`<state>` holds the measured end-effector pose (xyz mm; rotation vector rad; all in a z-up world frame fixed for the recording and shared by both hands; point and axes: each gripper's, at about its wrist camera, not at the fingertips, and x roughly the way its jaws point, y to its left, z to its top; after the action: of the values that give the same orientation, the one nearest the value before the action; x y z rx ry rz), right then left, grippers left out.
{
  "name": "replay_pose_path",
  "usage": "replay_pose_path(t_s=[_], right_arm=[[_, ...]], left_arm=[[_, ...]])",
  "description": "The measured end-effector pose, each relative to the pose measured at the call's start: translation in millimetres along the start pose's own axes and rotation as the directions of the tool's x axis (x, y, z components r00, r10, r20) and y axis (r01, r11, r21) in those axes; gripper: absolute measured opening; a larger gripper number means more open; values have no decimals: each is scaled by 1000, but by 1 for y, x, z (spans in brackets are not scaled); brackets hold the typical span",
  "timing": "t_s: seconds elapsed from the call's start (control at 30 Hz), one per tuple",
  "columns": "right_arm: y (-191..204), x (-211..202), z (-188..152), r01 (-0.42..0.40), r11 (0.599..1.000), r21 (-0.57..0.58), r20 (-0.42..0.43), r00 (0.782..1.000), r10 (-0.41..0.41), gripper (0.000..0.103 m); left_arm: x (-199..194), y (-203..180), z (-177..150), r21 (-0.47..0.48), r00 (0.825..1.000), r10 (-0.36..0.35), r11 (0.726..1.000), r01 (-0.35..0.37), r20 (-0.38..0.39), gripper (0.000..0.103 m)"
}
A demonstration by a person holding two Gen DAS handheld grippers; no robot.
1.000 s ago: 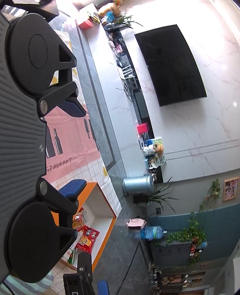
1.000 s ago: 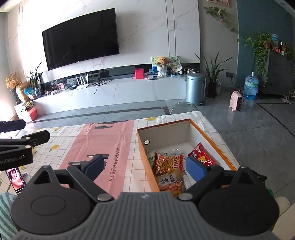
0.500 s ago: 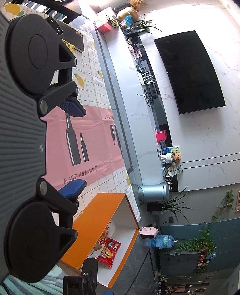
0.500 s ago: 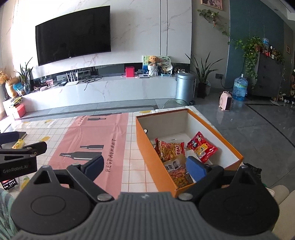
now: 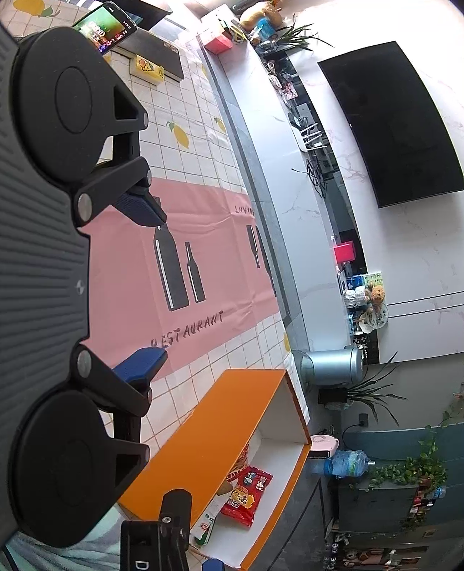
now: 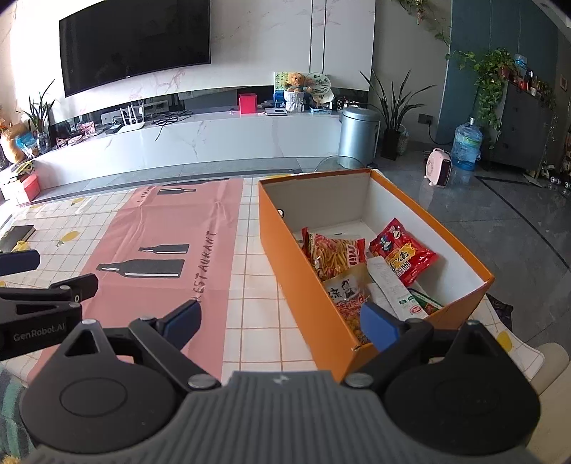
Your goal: Organize snacks
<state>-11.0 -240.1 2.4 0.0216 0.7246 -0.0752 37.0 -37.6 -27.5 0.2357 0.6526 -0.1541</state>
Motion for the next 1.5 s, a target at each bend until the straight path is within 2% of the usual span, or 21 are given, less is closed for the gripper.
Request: replay_pose_path(t_s=[1.5], right_arm=[[2, -9, -1, 1, 1000, -20, 29, 1000, 0, 93]], left_arm=[[-11, 4, 7, -16, 1000, 18, 1000, -18, 11, 91]])
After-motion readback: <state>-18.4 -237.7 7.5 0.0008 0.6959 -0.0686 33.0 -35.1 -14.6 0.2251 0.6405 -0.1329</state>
